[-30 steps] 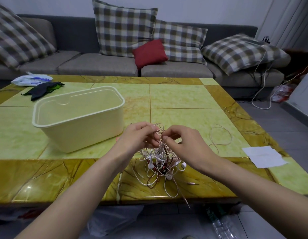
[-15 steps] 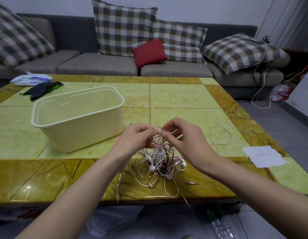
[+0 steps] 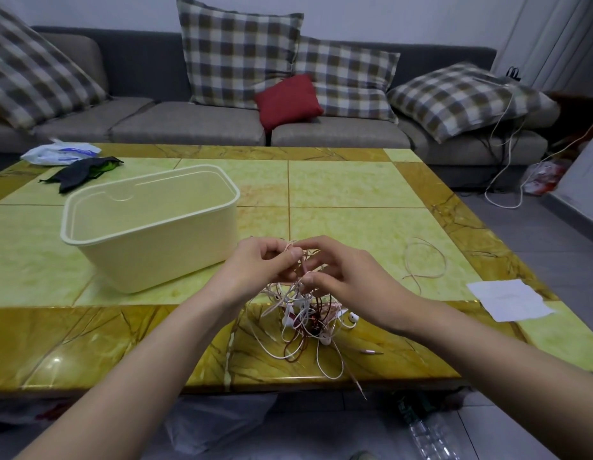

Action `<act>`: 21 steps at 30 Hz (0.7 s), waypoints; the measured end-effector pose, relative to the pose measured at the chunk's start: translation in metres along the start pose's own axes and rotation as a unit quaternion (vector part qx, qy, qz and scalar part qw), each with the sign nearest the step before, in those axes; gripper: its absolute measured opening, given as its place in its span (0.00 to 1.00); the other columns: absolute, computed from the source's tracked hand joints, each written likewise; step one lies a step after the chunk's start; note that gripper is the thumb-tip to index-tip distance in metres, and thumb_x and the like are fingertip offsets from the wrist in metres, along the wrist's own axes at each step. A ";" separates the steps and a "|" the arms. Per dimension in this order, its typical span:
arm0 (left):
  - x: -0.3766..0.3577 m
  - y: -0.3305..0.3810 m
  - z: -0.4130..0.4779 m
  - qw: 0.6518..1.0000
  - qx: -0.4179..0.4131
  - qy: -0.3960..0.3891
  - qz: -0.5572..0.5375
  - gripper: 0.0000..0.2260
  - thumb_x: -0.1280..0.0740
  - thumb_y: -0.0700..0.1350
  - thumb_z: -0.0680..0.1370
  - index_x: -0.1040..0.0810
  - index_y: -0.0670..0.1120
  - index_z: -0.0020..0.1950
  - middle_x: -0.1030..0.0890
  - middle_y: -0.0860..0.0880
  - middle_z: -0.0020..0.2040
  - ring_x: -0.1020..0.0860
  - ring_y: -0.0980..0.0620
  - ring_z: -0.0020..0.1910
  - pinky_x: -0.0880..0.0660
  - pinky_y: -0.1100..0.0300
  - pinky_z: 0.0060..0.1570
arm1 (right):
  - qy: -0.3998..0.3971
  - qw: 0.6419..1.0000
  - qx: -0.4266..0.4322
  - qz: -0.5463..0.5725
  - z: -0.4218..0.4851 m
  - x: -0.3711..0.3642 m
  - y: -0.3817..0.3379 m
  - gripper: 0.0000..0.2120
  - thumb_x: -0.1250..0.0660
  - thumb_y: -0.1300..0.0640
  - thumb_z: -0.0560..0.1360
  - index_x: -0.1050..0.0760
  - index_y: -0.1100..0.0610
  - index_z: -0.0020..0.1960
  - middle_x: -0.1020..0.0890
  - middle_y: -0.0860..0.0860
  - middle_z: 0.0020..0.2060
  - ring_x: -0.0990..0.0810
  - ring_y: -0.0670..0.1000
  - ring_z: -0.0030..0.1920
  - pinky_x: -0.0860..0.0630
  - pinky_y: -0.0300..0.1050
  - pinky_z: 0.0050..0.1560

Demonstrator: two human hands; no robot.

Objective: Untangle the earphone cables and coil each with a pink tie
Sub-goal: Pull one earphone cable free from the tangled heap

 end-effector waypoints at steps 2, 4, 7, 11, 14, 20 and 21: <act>0.001 -0.001 0.000 1.000 0.001 0.003 0.005 0.08 0.36 0.41 0.78 0.21 0.42 0.40 0.21 0.48 0.33 0.23 0.55 0.34 0.23 0.67 0.40 | 0.000 1.000 -0.017 -0.003 0.003 0.001 0.004 0.14 0.33 0.62 0.76 0.27 0.53 0.60 0.19 0.50 0.47 0.16 0.45 0.44 0.20 0.42 0.49; 0.001 -0.002 0.001 1.000 0.001 0.001 0.008 0.09 0.36 0.42 0.78 0.21 0.42 0.40 0.21 0.47 0.33 0.23 0.55 0.34 0.23 0.67 0.40 | -0.001 0.999 -0.024 -0.020 0.005 0.002 0.006 0.09 0.32 0.61 0.75 0.24 0.55 0.55 0.18 0.51 0.46 0.16 0.48 0.42 0.19 0.45 0.47; 0.000 -0.002 0.002 1.000 -0.001 0.001 0.022 0.09 0.36 0.43 0.78 0.22 0.43 0.40 0.22 0.45 0.35 0.24 0.55 0.33 0.23 0.67 0.39 | 0.007 0.999 -0.029 -0.045 0.007 0.003 0.008 0.05 0.30 0.58 0.73 0.23 0.56 0.48 0.18 0.50 0.40 0.17 0.49 0.39 0.20 0.46 0.44; 0.000 -0.003 0.002 0.999 0.002 0.002 0.047 0.10 0.37 0.45 0.79 0.23 0.44 0.39 0.24 0.46 0.36 0.25 0.56 0.32 0.25 0.68 0.36 | 0.007 0.998 -0.041 -0.056 0.008 0.002 0.008 0.09 0.31 0.52 0.73 0.22 0.58 0.45 0.18 0.52 0.37 0.18 0.52 0.39 0.21 0.50 0.44; 0.001 -0.004 0.002 0.999 0.001 0.008 0.041 0.11 0.38 0.45 0.79 0.24 0.44 0.39 0.23 0.47 0.35 0.26 0.55 0.33 0.28 0.68 0.34 | -0.034 0.997 -0.039 -0.051 0.007 -0.005 0.007 0.08 0.31 0.54 0.74 0.21 0.57 0.50 0.18 0.53 0.40 0.18 0.53 0.42 0.21 0.49 0.44; 0.009 -0.005 0.004 0.998 0.010 0.029 0.058 0.08 0.37 0.46 0.79 0.24 0.45 0.42 0.22 0.52 0.34 0.28 0.59 0.32 0.31 0.69 0.35 | 0.110 0.988 -0.036 -0.103 0.004 0.017 0.010 0.13 0.28 0.52 0.71 0.25 0.51 0.54 0.18 0.46 0.34 0.20 0.42 0.35 0.21 0.46 0.42; 0.009 -0.005 0.004 0.998 0.012 0.031 0.060 0.08 0.37 0.46 0.79 0.24 0.45 0.43 0.22 0.52 0.35 0.27 0.58 0.34 0.31 0.68 0.36 | 0.141 0.984 -0.035 -0.104 0.003 0.023 0.010 0.13 0.27 0.53 0.71 0.26 0.51 0.54 0.18 0.45 0.33 0.20 0.41 0.35 0.21 0.45 0.41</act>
Point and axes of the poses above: each hand's wrist, its own z-axis towards the middle knuckle, its own x-axis out of the back of the hand, y = z × x, the point moved 8 cm from there along z, towards the middle knuckle
